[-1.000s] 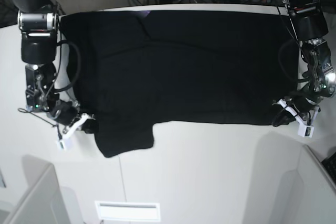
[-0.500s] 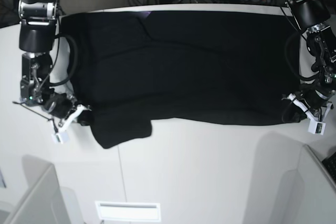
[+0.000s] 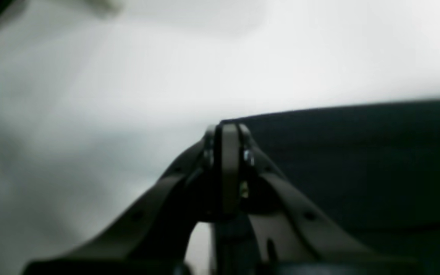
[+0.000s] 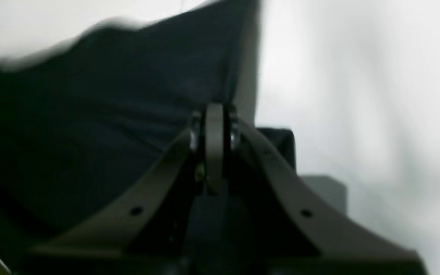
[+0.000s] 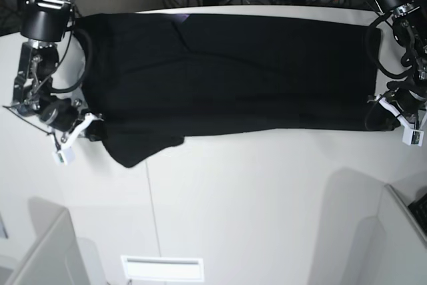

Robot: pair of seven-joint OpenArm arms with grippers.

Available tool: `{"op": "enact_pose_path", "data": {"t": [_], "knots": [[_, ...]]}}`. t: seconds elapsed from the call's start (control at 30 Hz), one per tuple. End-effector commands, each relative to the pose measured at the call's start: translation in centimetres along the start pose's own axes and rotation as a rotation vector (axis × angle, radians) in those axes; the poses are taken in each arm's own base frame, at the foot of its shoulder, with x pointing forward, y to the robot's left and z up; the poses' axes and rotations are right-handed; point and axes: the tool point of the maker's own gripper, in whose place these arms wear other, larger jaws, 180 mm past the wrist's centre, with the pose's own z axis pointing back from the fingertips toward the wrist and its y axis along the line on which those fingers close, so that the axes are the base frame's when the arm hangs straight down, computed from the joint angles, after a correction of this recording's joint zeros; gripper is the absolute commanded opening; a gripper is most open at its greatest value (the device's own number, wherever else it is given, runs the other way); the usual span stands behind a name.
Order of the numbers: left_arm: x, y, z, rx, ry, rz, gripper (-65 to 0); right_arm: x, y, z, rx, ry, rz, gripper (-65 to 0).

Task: Fold the T-shirt properly
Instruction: 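Lift the hem and fold it over toward the collar edge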

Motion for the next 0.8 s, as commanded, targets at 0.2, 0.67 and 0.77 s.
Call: {"op": "enact_pose_path", "data": {"t": [0.2, 0.67, 0.77], "knots": [[1.0, 0.4, 2.1, -0.010, -0.023, -0.063, -65.0, 0.9, 0.9, 1.9, -0.005, -0.030, 0.075, -65.0], [-0.9, -0.5, 4.2, -0.024, 0.003, -0.104, -65.0, -0.3, 1.3, 6.3, -0.090, -0.016, 0.090, -65.0], [-0.9, -0.7, 4.5, -0.022, 0.001, -0.118, -65.0, -1.0, 1.3, 7.0, -0.106, -0.001, 0.083, -65.0]]}}
